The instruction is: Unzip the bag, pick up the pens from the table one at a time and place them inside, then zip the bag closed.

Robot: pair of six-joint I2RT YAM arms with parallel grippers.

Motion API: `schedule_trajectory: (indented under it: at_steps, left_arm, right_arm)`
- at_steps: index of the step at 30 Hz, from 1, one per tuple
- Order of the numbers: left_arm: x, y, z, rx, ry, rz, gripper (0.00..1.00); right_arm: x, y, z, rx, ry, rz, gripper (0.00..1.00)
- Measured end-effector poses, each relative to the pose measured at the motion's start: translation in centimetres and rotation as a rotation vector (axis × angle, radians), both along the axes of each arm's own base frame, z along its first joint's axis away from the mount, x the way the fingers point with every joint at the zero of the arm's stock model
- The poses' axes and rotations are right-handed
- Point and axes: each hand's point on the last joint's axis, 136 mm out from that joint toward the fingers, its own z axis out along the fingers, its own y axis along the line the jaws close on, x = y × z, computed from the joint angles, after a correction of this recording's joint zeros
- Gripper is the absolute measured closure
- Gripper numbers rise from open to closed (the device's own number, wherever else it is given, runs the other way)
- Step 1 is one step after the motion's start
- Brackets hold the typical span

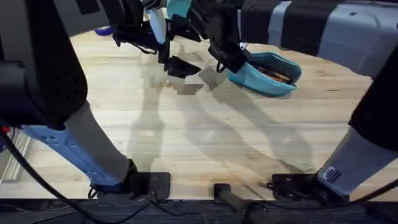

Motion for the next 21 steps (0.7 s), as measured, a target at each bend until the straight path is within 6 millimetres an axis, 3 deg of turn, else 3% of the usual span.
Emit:
schedule_trajectory:
  at_steps: [13,21]
  left_arm:
    - [0.0,0.0,0.0,0.000,0.000,0.000,0.007]
    - [0.0,0.0,0.0,0.000,0.000,0.000,0.007]
  right_arm:
    - [-0.3,0.1,0.2,0.014,0.014,0.004,0.969]
    - [-0.5,0.4,3.1,0.078,-0.030,0.010,0.971]
